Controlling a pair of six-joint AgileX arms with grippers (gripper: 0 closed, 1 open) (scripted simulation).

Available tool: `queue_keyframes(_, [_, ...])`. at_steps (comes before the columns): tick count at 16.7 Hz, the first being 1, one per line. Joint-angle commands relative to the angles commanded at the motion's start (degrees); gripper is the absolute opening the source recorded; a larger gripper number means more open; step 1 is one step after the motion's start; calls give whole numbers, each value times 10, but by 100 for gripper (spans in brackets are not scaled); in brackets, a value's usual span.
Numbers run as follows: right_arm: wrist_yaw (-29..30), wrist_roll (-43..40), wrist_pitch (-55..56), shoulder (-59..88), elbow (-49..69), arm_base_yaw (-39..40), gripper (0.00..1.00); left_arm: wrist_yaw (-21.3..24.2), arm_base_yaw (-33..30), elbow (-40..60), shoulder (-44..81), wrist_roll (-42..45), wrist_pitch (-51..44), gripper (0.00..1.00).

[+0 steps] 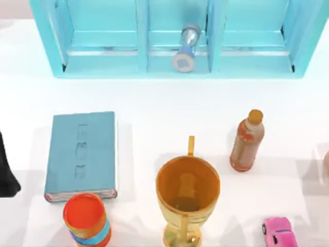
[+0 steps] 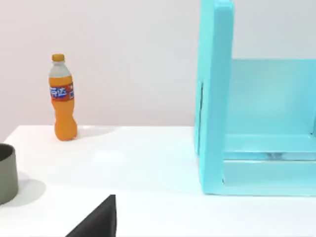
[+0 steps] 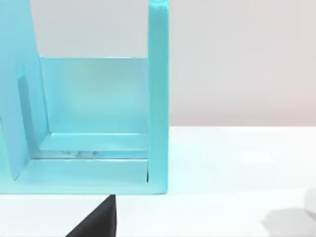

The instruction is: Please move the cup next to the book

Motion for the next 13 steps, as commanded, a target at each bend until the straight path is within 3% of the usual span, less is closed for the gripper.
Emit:
queue_keyframes(6, [0, 0, 0, 0, 0, 0, 100, -11, 8, 45, 51, 35, -31, 100])
queue_keyframes(13, [0, 0, 0, 0, 0, 0, 100, -65, 36, 276, 325, 209, -202, 100])
